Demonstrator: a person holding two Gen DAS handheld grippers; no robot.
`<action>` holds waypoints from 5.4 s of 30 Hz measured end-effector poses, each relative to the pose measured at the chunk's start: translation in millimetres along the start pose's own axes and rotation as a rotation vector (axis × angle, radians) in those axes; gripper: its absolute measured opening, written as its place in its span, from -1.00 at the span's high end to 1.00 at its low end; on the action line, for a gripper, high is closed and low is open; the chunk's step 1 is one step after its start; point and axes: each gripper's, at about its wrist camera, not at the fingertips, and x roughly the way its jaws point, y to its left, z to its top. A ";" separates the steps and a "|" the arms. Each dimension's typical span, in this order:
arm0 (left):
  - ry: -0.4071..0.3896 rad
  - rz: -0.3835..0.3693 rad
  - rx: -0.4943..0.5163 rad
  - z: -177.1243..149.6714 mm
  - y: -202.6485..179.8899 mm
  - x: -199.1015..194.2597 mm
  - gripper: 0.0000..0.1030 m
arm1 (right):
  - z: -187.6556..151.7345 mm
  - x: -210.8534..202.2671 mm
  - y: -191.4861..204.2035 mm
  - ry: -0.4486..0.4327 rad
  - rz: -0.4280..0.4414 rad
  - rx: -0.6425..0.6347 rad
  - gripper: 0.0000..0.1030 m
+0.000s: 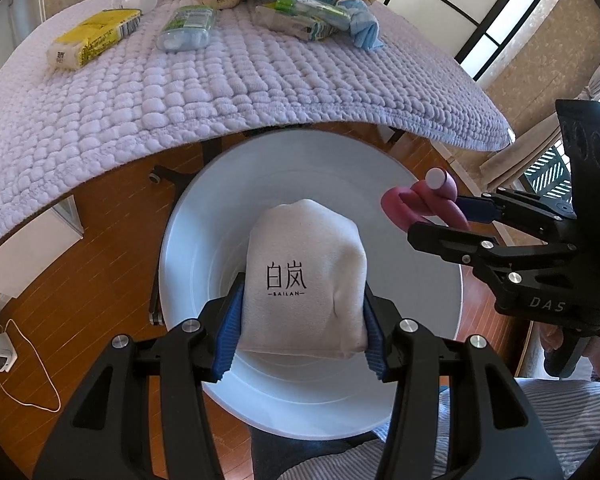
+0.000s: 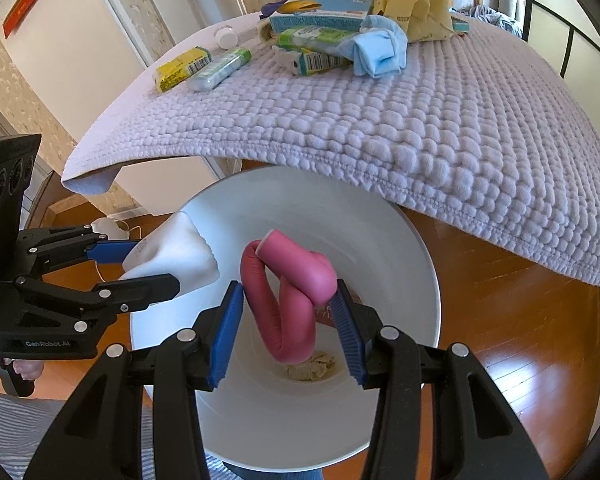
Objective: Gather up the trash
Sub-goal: 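Carry the white pouch and pink curler off the bed over the white bin, then open the left gripper dropping the pouch while the right drops the curler into the bin, then move both grippers back over the items on the bed, then grasp the yellow tissue pack with the left gripper while the right grasps the blue cloth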
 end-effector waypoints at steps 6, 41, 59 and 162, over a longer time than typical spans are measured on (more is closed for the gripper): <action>0.010 0.005 0.000 -1.7 -2.7 7.1 -0.02 | -1.8 3.4 -2.8 0.009 0.003 0.009 0.13; 0.048 0.026 0.005 -6.7 -2.8 37.8 -0.02 | -6.4 23.1 -8.3 0.049 0.011 0.031 0.12; 0.009 0.035 0.005 -5.0 2.9 26.9 -0.53 | -0.4 4.3 -11.0 0.007 -0.044 0.045 -0.57; -0.252 0.127 0.165 158.7 127.1 -36.2 -0.97 | 131.2 -0.9 -51.2 -0.187 0.000 0.140 -0.74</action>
